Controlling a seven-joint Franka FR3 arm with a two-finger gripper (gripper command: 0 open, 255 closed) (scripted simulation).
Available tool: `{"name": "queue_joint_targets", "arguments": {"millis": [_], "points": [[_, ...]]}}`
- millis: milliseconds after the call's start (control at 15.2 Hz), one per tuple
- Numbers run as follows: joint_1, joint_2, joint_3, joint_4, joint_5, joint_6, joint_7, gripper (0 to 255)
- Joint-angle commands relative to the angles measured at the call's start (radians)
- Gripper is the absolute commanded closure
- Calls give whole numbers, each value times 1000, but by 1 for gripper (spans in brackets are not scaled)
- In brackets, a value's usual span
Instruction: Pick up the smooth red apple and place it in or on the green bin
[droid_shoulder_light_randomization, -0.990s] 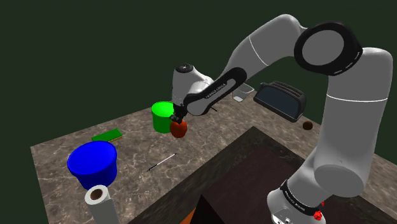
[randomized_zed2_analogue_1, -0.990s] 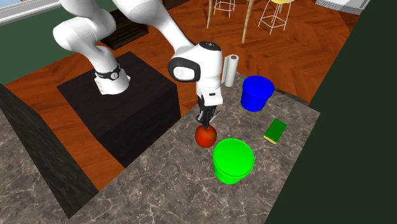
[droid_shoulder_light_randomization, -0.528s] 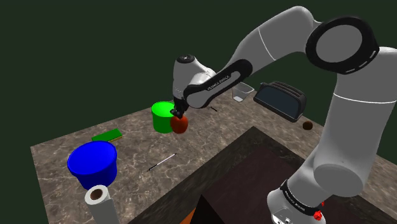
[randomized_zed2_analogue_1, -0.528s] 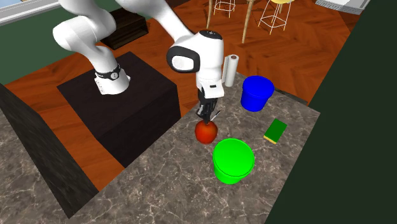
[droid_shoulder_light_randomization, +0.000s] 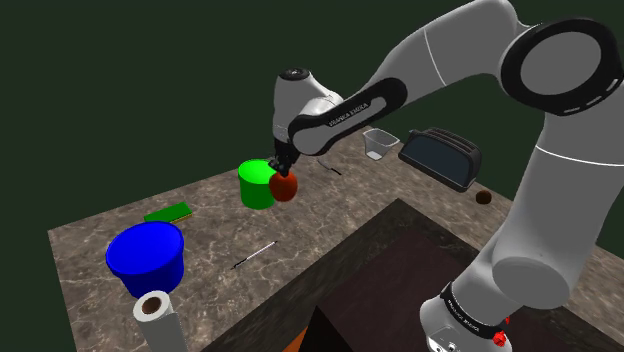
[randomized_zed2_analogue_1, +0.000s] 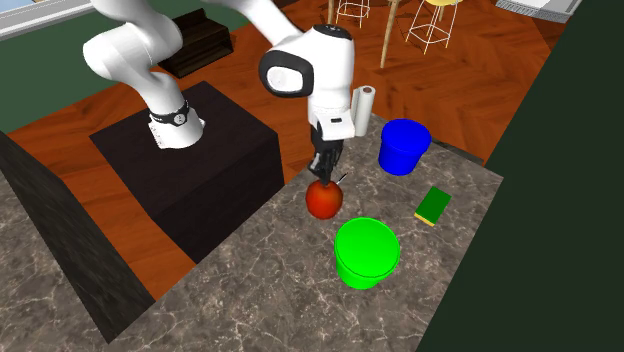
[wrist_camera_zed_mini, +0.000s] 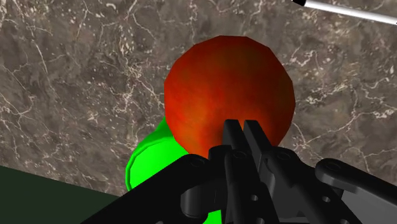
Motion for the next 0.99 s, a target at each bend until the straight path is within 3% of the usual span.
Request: {"name": "queue_joint_targets", "arguments": {"millis": [0, 924], "points": [[-2, -19, 5, 7, 13, -24, -13, 255], [-10, -118, 22, 73, 81, -180, -82, 255]]}}
